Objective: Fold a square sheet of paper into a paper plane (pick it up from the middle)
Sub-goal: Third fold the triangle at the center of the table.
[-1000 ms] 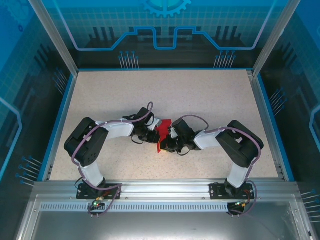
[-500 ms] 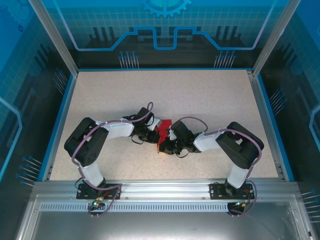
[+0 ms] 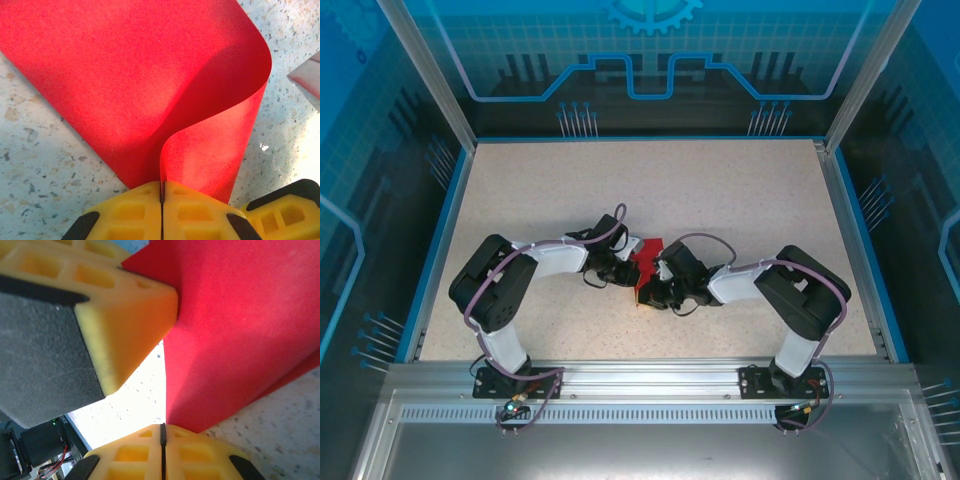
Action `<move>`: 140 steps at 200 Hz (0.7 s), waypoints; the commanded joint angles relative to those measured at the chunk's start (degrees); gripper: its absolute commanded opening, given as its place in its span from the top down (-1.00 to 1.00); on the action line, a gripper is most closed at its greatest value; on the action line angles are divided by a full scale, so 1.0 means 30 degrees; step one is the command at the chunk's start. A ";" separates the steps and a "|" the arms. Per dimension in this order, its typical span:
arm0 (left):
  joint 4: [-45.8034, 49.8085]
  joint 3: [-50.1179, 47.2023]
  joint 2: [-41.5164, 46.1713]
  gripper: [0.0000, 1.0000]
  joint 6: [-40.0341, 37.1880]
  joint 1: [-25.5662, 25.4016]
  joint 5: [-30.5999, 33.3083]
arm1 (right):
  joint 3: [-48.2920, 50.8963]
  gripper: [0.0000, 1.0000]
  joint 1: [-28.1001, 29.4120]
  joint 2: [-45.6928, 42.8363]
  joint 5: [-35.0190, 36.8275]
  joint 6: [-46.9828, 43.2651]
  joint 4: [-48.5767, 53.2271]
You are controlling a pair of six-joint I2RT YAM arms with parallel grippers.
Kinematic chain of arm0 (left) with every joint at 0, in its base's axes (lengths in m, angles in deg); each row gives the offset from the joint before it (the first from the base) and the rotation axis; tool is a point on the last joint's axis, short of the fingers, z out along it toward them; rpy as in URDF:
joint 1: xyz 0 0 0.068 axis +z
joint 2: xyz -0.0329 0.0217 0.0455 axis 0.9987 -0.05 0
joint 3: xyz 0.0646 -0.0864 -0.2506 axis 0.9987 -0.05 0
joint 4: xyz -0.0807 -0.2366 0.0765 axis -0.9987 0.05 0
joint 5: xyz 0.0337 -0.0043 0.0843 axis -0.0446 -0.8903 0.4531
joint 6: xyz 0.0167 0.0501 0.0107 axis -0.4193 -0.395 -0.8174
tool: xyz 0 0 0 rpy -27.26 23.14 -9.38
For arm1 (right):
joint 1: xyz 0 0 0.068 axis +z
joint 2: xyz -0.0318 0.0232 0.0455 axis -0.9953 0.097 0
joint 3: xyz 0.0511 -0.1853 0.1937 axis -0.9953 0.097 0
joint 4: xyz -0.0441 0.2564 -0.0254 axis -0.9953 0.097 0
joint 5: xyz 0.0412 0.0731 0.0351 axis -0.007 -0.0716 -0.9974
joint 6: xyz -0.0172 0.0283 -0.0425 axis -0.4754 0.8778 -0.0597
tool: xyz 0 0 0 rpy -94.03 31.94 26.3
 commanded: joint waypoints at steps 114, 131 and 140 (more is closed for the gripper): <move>0.0780 -0.0197 -0.1171 0.85 -0.0595 0.0008 0.0562 | -0.0595 0.86 -0.0470 -0.1322 0.0114 -0.0640 0.1632; 0.0780 -0.0193 -0.1162 0.85 -0.0611 0.0006 0.0571 | -0.0586 0.85 -0.1127 -0.1237 -0.0154 -0.0821 0.1459; 0.0780 -0.0174 -0.1186 0.85 -0.0613 0.0015 0.0576 | -0.0636 0.85 -0.1362 -0.0874 -0.0538 -0.0825 0.0885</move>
